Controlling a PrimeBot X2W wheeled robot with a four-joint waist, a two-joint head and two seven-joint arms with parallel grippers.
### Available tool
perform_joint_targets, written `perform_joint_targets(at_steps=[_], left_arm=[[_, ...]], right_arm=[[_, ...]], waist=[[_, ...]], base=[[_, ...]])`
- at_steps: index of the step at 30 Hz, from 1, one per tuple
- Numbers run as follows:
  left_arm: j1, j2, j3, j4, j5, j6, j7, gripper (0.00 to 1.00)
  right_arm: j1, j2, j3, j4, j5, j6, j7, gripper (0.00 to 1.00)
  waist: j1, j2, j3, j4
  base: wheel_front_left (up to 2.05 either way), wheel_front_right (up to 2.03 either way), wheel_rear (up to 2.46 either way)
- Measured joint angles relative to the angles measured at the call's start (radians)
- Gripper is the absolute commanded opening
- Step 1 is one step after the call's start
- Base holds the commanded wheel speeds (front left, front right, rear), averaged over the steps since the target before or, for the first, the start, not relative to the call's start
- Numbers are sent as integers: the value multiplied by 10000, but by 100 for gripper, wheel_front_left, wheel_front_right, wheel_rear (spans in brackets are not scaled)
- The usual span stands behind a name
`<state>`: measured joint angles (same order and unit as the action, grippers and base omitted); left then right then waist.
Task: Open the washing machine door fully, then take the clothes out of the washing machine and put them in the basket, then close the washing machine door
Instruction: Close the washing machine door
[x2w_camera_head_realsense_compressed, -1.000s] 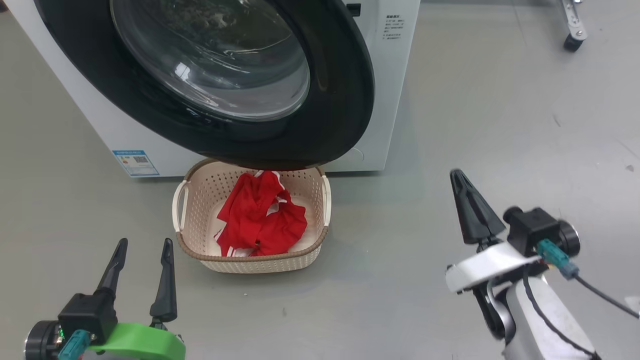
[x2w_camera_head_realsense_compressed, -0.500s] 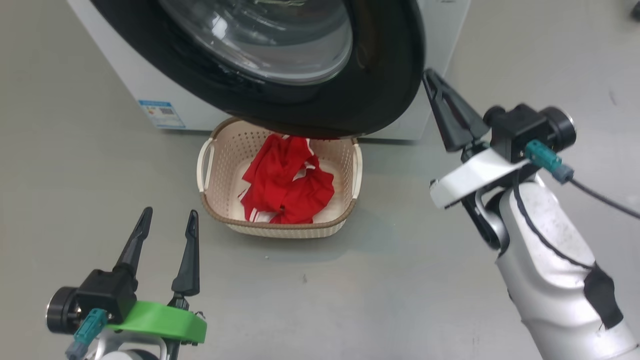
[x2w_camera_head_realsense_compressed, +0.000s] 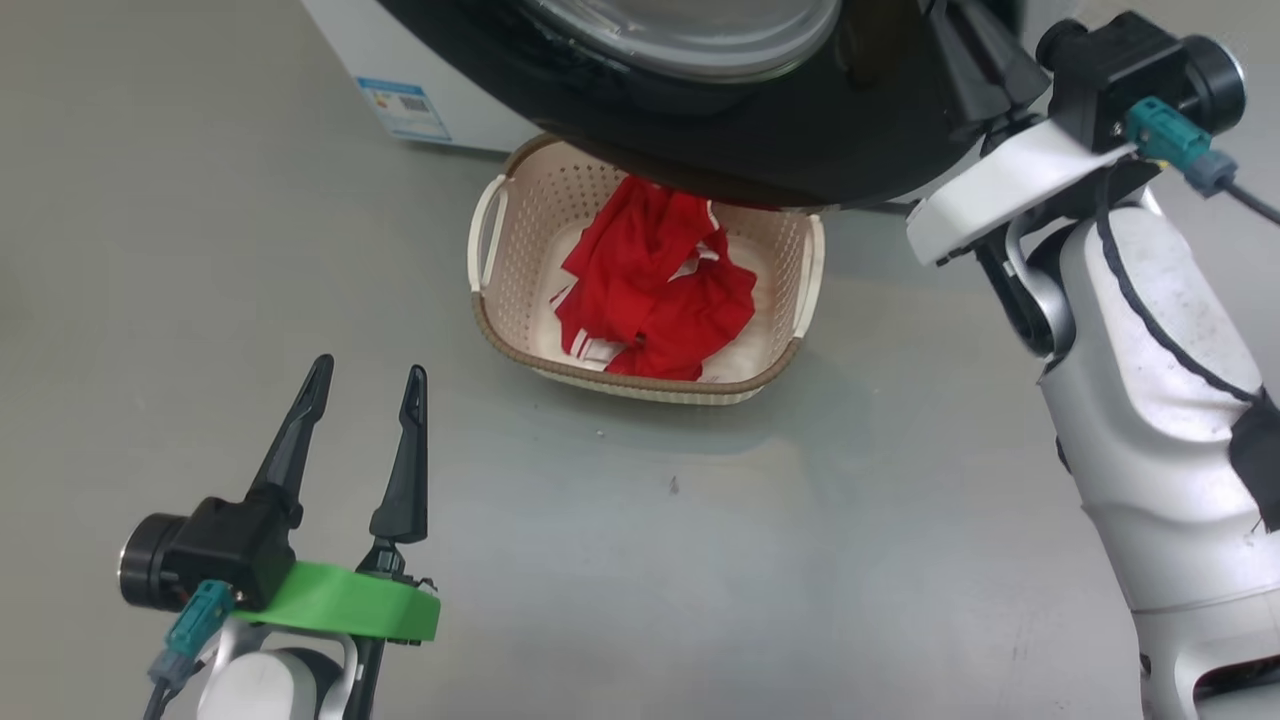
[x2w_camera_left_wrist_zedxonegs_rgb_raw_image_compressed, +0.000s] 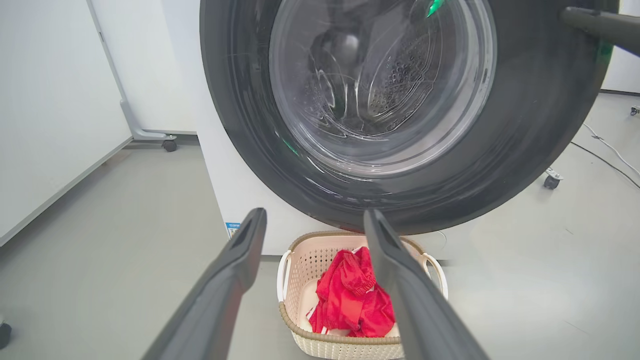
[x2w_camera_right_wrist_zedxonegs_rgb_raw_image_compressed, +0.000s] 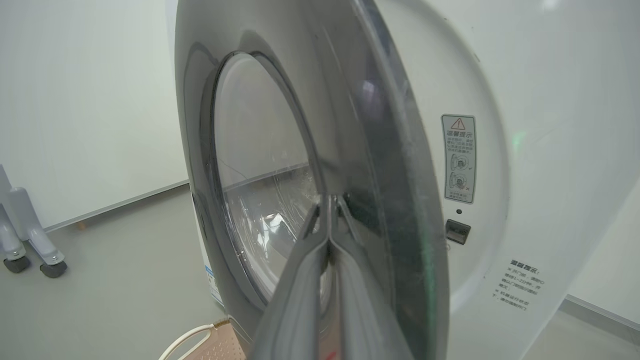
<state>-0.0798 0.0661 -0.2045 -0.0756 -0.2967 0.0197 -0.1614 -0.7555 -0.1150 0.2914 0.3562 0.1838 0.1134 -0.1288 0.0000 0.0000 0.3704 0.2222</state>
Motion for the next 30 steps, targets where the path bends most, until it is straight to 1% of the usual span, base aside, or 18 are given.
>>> perform_joint_targets(at_steps=[3,8,14,21,26,29,30], left_arm=[[-159,-27,-4,67,0,0,-111,100],[-345,-86,-59,240,6,-36,-261,100],[-566,-123,-217,362,6,-88,-351,100],[-787,-155,-384,502,-15,-161,-439,100],[-981,-182,-581,660,-19,-178,-522,100],[-1210,-196,-631,694,-19,-249,-585,100],[-1280,-198,-644,721,-19,-249,-598,100]], right_arm=[[-271,-31,0,242,15,79,-8,0],[-545,-50,-38,639,98,81,-100,0],[-1080,-167,-222,1062,171,88,-100,0],[-1997,-543,-575,1624,184,86,-42,0],[-2657,-640,-748,2010,184,81,-27,0],[-2930,-677,-918,2197,186,52,-33,0],[-3021,-692,-966,2280,188,-15,-61,0]], waist=[[0,0,247,188],[0,0,543,389],[0,0,750,482],[0,0,995,587],[0,0,1232,652],[0,0,1370,697],[0,0,1412,712]], base=[[0,0,0],[0,0,0],[0,0,0],[0,0,0],[0,0,0],[0,0,0],[0,0,0]])
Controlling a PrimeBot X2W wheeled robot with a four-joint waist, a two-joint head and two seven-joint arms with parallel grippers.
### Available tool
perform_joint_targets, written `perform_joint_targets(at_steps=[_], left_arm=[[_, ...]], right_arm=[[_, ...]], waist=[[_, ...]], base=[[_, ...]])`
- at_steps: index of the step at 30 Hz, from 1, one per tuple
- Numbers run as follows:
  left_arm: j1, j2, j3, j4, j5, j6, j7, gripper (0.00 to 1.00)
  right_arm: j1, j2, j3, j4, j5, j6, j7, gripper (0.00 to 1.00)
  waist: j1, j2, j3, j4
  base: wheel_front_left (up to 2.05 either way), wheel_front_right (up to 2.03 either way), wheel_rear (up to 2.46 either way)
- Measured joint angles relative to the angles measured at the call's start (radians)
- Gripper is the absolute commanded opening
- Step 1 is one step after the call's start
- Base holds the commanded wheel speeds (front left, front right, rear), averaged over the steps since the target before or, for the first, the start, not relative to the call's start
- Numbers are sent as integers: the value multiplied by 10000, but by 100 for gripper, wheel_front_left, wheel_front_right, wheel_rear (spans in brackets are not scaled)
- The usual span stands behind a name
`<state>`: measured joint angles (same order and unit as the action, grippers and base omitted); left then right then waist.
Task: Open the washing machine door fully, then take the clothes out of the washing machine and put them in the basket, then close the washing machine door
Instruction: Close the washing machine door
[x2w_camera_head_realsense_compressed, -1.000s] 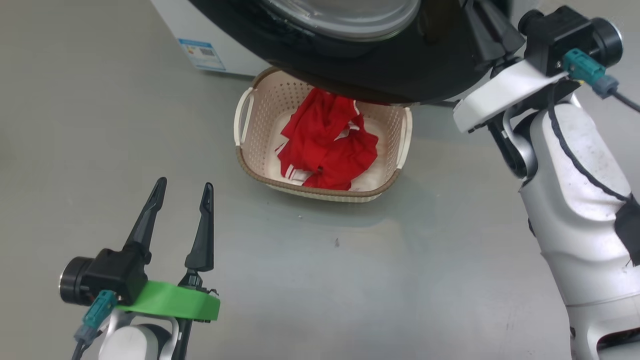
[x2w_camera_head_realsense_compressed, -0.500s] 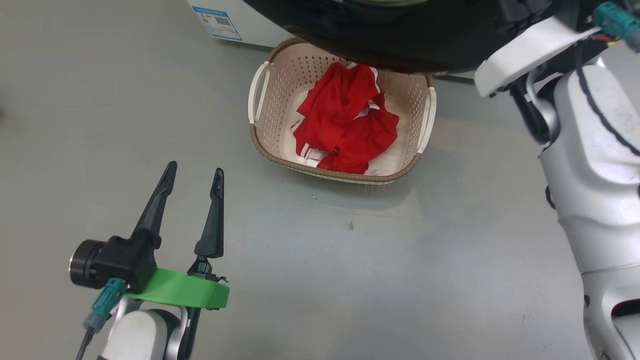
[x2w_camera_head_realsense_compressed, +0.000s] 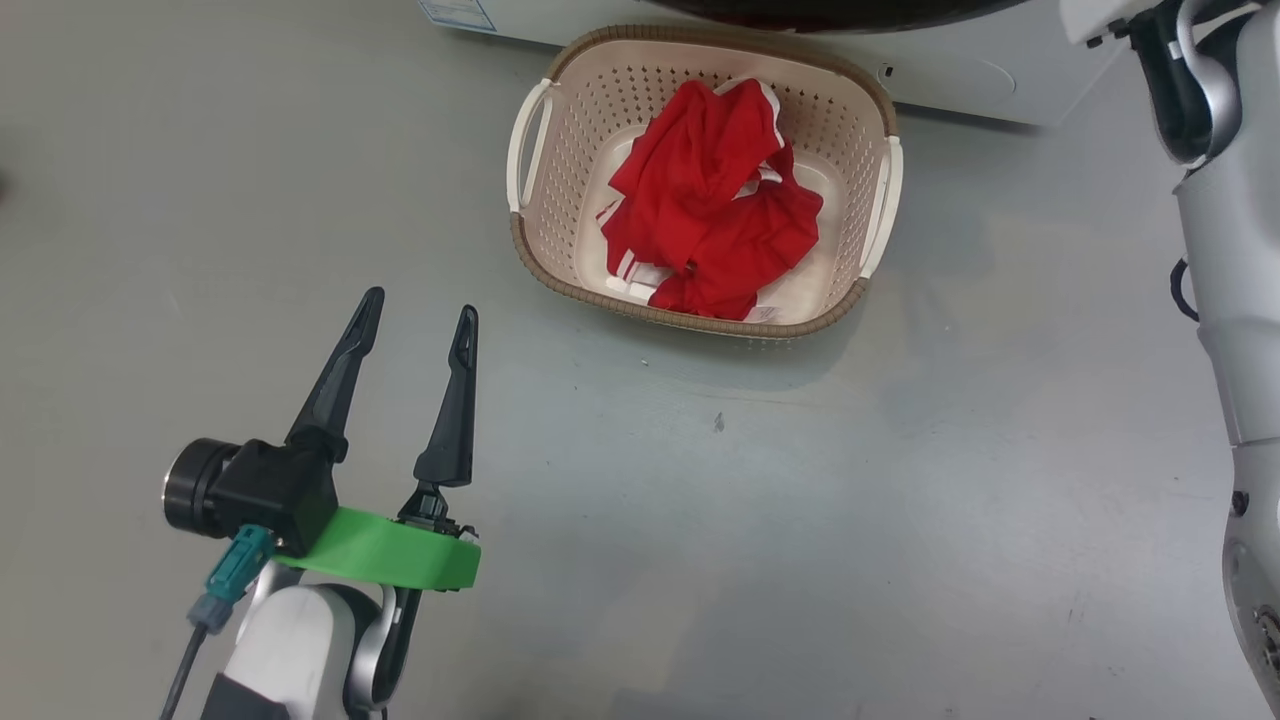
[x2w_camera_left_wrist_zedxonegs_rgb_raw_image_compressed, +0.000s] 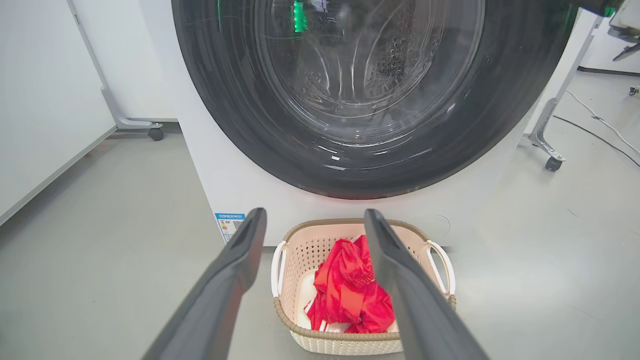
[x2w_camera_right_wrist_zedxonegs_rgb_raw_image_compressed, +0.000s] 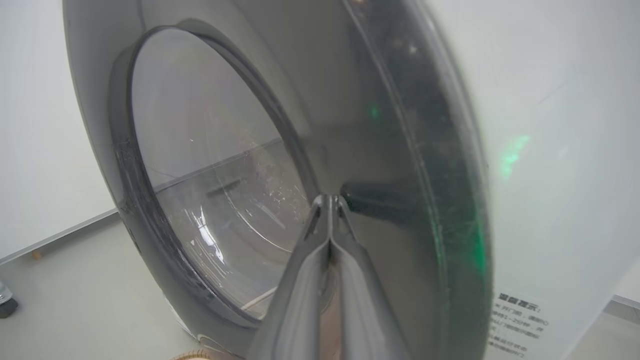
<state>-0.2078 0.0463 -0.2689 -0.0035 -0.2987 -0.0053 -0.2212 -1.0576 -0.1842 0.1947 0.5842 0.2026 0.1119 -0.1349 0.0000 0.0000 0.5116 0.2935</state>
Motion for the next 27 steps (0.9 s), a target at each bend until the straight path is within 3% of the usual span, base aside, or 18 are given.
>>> perform_joint_targets(at_steps=[10,23,27], left_arm=[[-293,-38,-117,301,-88,-2,-92,100],[-494,-73,-178,725,-94,-2,-192,100],[-493,-75,-56,802,-94,4,-192,100]], right_arm=[[-530,-132,-456,811,207,-343,-399,0],[-721,-113,-309,1653,247,-341,-880,0],[-718,276,-167,1699,336,-303,-999,0]], waist=[[0,0,174,141],[0,0,30,180],[0,0,-90,41]], base=[[0,0,0],[0,0,0],[0,0,0]])
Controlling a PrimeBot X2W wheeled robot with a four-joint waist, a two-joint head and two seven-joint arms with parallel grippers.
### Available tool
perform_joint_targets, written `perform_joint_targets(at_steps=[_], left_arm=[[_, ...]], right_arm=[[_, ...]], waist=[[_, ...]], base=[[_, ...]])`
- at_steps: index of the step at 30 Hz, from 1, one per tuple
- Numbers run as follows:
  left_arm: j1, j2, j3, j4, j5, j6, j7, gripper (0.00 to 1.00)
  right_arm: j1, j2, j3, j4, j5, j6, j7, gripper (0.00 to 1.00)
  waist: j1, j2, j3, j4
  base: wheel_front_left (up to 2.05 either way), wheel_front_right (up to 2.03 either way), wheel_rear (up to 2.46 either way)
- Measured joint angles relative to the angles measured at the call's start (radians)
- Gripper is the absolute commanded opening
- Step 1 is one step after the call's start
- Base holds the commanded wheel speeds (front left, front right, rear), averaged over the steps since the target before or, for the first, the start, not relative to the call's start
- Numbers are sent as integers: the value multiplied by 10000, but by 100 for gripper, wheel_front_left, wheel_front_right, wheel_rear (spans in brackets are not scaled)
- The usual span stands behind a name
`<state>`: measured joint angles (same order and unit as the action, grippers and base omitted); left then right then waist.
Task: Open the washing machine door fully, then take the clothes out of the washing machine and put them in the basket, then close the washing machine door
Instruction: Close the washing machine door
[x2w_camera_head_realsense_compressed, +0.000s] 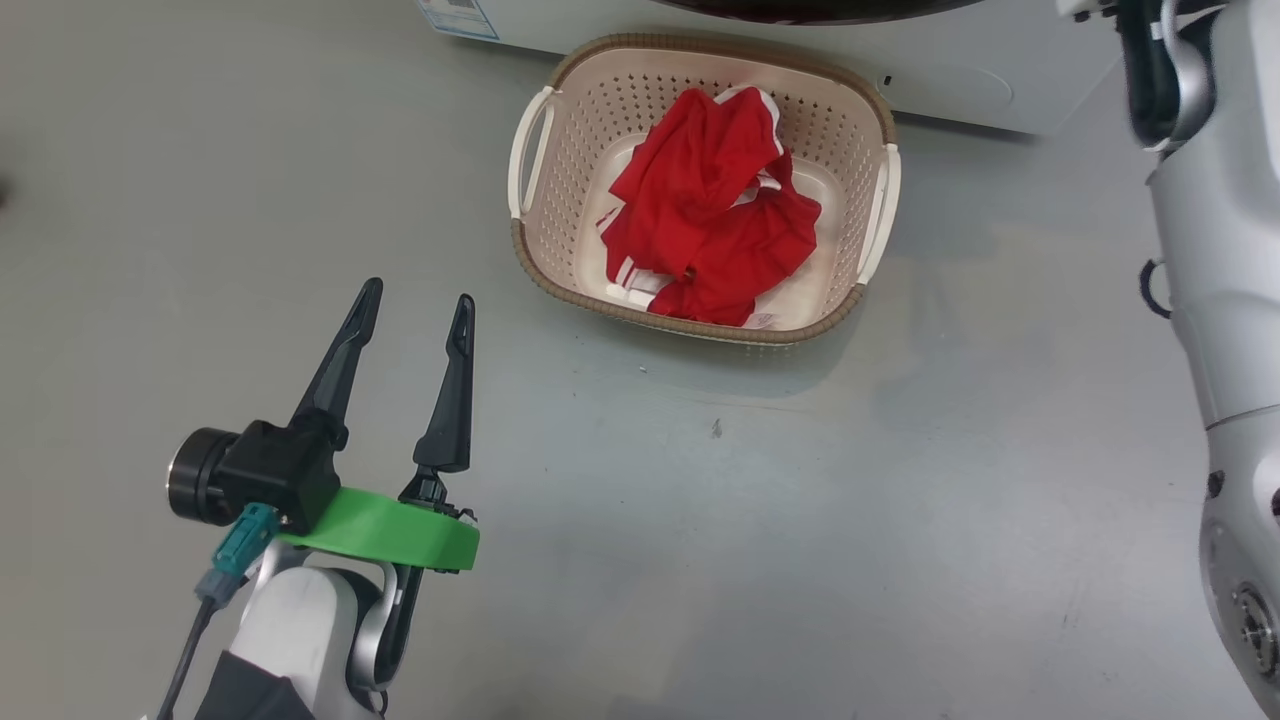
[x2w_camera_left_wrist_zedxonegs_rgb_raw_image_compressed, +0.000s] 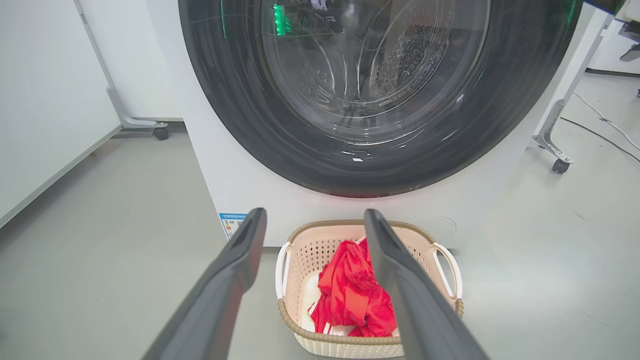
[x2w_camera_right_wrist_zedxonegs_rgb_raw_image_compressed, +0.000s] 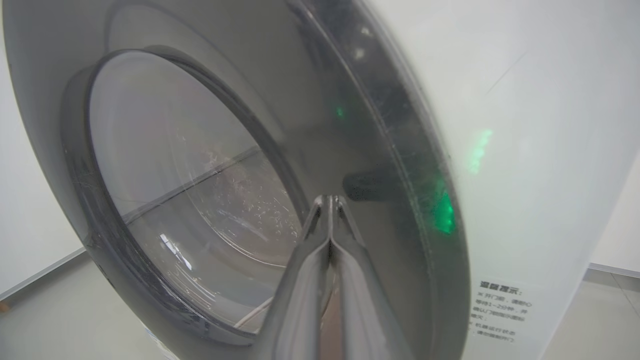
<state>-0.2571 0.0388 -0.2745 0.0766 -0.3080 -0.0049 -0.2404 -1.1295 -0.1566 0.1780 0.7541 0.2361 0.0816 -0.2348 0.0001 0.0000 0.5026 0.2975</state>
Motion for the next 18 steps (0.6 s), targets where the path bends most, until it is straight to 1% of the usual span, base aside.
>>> perform_joint_targets(at_steps=[1,3,9,11,12,14,18], left_arm=[[0,0,33,21,0,2,0,100],[0,6,42,69,4,2,0,100],[-16,105,71,221,119,48,-4,100],[-24,190,155,316,299,132,-81,100],[-27,201,169,341,311,146,-81,100],[-28,203,184,391,316,184,-84,100],[-24,226,309,466,314,267,-84,100]], right_arm=[[13,138,35,0,29,71,-27,0],[97,334,119,2,73,98,-86,0],[843,366,198,19,127,209,-174,1],[1144,389,244,15,150,230,-174,75],[1301,422,255,12,171,230,-174,100],[1662,495,267,-17,178,230,-174,100],[2440,662,121,-688,337,232,-174,100]], waist=[[0,0,-19,-56],[0,0,-67,-175],[0,0,-351,-482],[0,0,-481,-580],[0,0,-549,-630],[0,1,-697,-730],[0,0,-1018,-938]], base=[[0,0,0],[0,0,0],[0,0,0],[0,0,0],[0,0,0],[0,0,0],[0,0,0]])
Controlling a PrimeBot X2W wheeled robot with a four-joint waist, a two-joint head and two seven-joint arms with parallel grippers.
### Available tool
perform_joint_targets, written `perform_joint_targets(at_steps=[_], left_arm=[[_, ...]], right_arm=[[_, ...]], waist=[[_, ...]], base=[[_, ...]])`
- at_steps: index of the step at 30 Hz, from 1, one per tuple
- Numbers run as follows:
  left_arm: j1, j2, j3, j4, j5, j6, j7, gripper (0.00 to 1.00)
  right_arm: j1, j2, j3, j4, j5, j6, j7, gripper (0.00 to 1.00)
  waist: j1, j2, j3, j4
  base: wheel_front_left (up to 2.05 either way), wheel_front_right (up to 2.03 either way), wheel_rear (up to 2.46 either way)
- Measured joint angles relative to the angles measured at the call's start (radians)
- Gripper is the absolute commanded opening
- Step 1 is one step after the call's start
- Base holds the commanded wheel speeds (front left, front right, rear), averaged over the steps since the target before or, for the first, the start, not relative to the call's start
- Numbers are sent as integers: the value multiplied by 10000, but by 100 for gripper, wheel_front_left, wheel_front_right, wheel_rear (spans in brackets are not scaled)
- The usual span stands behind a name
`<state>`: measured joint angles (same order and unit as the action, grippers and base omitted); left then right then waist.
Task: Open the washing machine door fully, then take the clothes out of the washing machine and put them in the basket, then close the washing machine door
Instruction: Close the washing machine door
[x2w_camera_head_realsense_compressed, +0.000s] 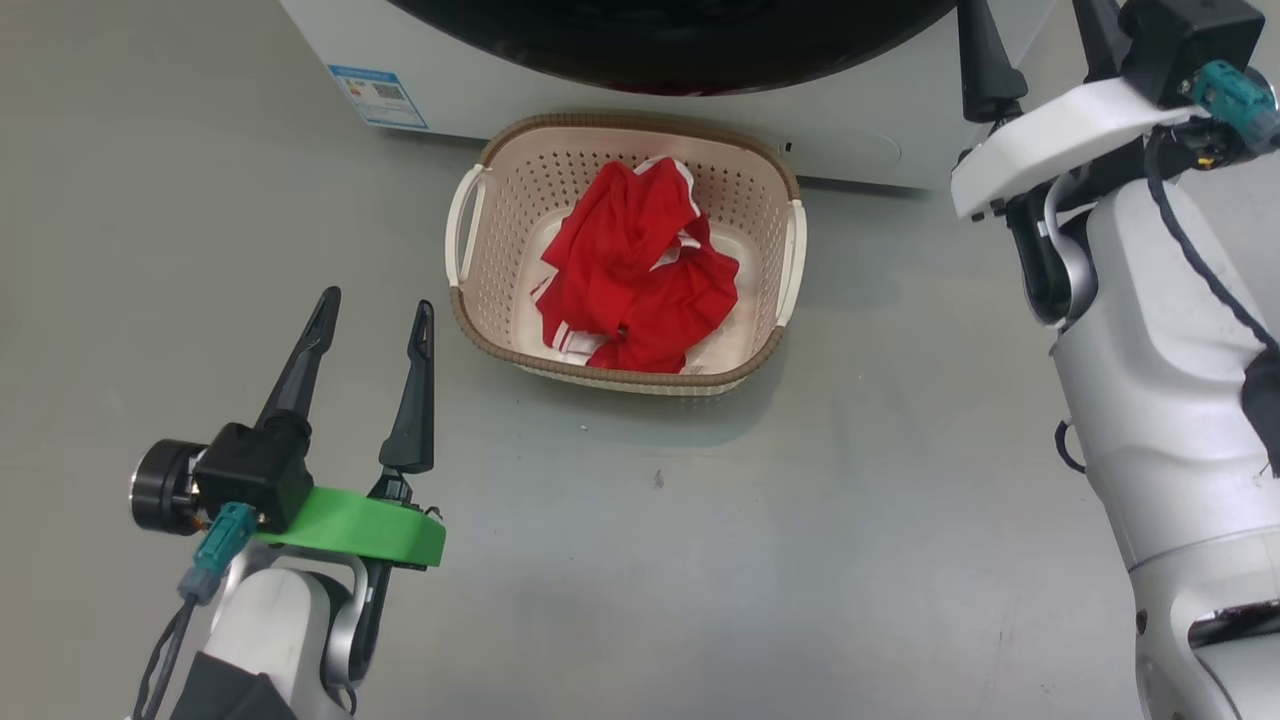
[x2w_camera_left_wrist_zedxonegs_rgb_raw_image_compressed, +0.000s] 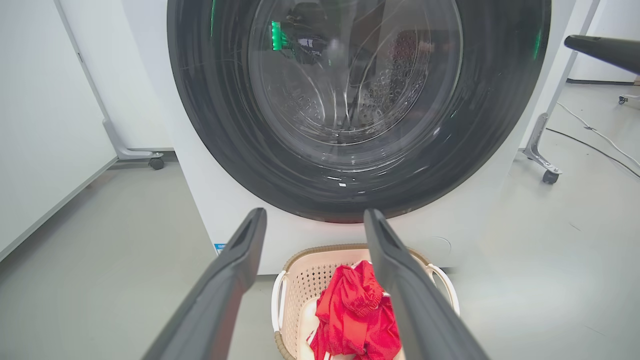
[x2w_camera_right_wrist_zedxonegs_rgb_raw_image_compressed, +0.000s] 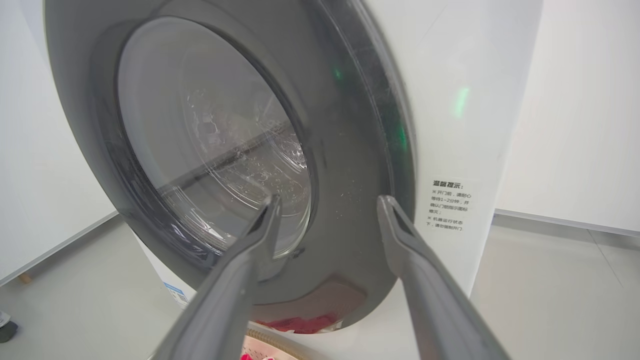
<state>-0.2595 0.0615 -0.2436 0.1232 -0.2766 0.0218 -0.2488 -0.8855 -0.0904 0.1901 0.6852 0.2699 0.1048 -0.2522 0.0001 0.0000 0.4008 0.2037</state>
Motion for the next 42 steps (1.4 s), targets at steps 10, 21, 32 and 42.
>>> perform_joint_targets(at_steps=[10,21,32,42], left_arm=[[335,82,322,238,-171,132,-2,100],[1064,205,579,313,-418,272,111,100],[1598,263,688,299,-533,347,291,100],[2207,336,704,280,-575,384,543,100]], right_arm=[[2485,167,-305,-1241,215,-4,0,100],[4753,280,-347,-2219,167,-213,0,100],[6147,324,-336,-3122,171,-391,0,100],[7150,357,-314,-3609,188,-552,0,100]], waist=[[0,0,-876,-538],[0,0,-1701,-1234],[0,0,-2369,-1729],[-1,0,-2968,-1942]], base=[[0,0,0],[0,0,0],[0,0,0],[0,0,0]])
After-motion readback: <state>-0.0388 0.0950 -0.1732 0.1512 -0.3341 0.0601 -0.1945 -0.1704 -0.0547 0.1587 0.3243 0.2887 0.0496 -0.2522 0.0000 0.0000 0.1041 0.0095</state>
